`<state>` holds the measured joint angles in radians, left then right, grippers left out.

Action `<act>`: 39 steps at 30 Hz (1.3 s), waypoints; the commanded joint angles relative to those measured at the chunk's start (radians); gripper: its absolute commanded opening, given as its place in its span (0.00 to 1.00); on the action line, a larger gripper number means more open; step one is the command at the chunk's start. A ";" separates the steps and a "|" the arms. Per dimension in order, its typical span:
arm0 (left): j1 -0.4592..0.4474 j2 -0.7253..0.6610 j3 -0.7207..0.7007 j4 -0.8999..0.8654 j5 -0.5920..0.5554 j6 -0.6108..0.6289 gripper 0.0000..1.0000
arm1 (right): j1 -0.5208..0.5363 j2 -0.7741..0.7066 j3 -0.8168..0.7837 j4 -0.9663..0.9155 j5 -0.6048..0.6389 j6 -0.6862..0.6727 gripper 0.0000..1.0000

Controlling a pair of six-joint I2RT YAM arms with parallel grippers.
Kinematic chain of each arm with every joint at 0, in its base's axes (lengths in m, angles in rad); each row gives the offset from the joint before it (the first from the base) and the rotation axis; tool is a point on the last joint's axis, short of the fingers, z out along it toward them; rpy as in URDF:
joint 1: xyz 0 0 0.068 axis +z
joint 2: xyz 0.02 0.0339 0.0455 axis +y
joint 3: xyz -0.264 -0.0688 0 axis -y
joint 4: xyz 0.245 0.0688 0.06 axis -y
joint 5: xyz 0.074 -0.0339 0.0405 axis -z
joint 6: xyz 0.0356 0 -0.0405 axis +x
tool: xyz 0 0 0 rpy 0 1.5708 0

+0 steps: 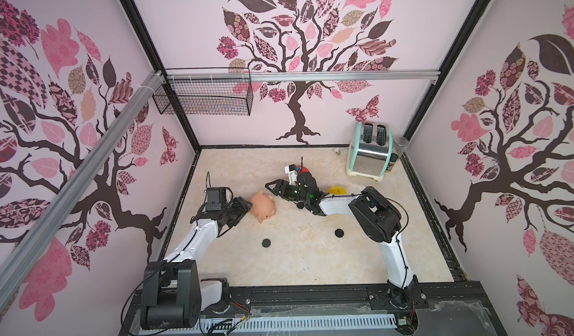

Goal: Close piggy banks
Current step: Turn over the piggy bank at the center of the board.

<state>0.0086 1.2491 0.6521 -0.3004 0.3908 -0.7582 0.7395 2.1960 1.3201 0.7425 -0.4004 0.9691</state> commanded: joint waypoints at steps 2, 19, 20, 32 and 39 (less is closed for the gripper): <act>0.003 0.018 -0.014 0.005 0.008 0.021 0.58 | 0.015 0.011 0.048 0.057 -0.033 0.015 0.75; -0.009 0.071 -0.035 0.044 0.020 0.016 0.58 | 0.036 0.057 0.065 0.093 -0.052 0.059 0.75; -0.009 0.072 -0.034 0.046 0.023 0.016 0.58 | 0.037 0.059 0.065 0.095 -0.052 0.060 0.75; -0.012 0.082 -0.031 0.044 0.018 0.020 0.58 | 0.058 0.037 0.062 0.104 -0.049 0.087 0.74; -0.013 0.092 -0.020 0.030 0.016 0.029 0.58 | 0.064 0.008 0.076 0.085 -0.086 0.095 0.73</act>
<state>0.0048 1.3342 0.6243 -0.2806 0.3965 -0.7513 0.7738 2.2490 1.3510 0.8310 -0.4328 1.0550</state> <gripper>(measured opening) 0.583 0.736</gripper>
